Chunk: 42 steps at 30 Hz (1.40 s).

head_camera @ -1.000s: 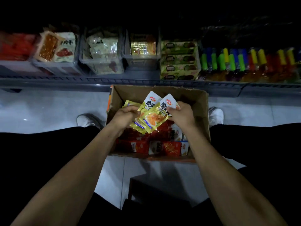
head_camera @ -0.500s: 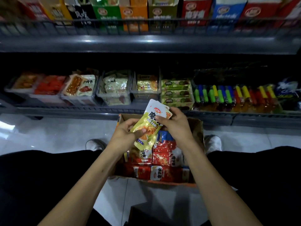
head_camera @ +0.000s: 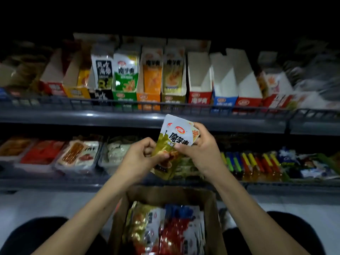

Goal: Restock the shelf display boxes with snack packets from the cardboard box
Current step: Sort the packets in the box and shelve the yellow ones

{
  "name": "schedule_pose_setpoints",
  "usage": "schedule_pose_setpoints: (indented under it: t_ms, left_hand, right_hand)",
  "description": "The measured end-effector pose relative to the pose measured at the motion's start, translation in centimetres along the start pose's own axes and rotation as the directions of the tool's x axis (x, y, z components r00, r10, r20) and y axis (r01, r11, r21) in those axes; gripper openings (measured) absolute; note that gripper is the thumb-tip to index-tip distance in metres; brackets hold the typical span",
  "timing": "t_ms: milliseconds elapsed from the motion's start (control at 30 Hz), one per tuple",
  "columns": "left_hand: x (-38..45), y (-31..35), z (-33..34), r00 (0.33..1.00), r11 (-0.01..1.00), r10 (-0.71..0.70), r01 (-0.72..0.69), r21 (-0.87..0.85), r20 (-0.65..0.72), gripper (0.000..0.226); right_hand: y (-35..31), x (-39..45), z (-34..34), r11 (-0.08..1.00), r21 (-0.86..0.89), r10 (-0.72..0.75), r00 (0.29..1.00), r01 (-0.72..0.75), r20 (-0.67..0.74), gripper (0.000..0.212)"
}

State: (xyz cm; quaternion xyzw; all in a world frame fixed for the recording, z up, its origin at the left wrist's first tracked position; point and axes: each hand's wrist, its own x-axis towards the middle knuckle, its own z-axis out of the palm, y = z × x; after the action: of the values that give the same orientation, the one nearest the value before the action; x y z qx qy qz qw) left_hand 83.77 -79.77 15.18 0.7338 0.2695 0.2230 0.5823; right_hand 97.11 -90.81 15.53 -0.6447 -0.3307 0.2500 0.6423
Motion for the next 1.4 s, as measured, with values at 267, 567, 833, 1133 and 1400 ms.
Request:
schedule_pose_setpoints:
  t_ms: [267,567,833,1133,1400]
  left_hand:
    - [9.3,3.4,-1.2,0.881,0.859,0.45,-0.384,0.34,-0.143,0.022]
    - [14.8,2.1,-2.8,0.842,0.36,0.53,-0.333,0.871,0.103,0.056]
    - [15.5,1.4,-2.6,0.781,0.316,0.622,-0.315,0.895,0.056,0.041]
    - [15.7,1.4,-2.7,0.826,0.353,0.558,-0.323,0.878,0.079,0.052]
    - [15.4,2.0,-2.7,0.853,0.365,0.514,-0.317,0.875,0.094,0.051]
  right_hand:
    - [-8.1,7.0,-3.5,0.984,-0.129,-0.147,0.969,0.123,-0.2,0.05]
    - [-13.2,14.3,-1.2,0.789,-0.518,-0.482,0.856,0.33,-0.188,0.04]
    - [-11.2,20.6,1.9,0.662,-0.708,-0.492,0.855,0.246,-0.163,0.047]
    - [-11.7,22.9,1.2,0.31,-0.94,-0.297,0.954,0.14,0.044,0.027]
    - [-12.7,23.2,2.4,-0.045,-0.983,-0.221,0.958,0.179,0.185,0.028]
